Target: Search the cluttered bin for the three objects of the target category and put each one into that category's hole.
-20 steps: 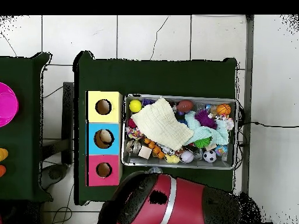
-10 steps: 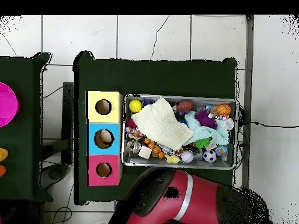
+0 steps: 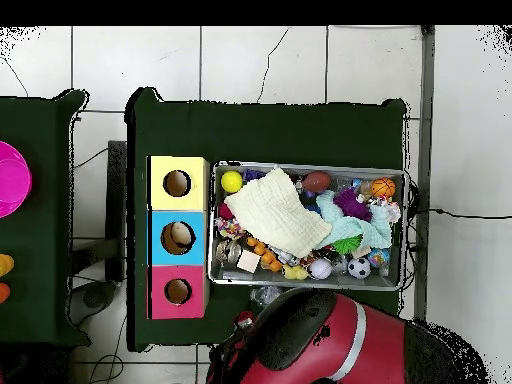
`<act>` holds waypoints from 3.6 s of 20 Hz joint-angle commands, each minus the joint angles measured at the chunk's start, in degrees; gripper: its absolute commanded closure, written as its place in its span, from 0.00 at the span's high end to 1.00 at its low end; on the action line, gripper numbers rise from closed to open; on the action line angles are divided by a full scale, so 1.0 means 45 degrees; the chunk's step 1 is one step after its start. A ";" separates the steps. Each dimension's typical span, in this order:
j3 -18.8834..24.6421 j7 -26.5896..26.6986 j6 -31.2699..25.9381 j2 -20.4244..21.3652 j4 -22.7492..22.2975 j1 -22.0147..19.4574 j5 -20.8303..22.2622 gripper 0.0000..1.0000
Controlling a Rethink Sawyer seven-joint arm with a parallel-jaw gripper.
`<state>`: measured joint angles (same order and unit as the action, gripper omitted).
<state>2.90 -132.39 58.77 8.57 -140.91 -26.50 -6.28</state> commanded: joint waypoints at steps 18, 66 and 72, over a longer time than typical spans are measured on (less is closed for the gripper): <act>0.0757 -0.2775 -0.3686 -0.1799 0.1373 -0.0170 -0.2482 1.00; 0.1335 -0.2421 -0.6845 0.3756 -0.2341 0.1500 -0.5259 0.00; 0.0249 -0.2049 -0.9942 0.6662 -0.2949 0.2692 -0.5736 0.00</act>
<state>4.26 -132.39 26.37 25.96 -152.08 -17.13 -25.96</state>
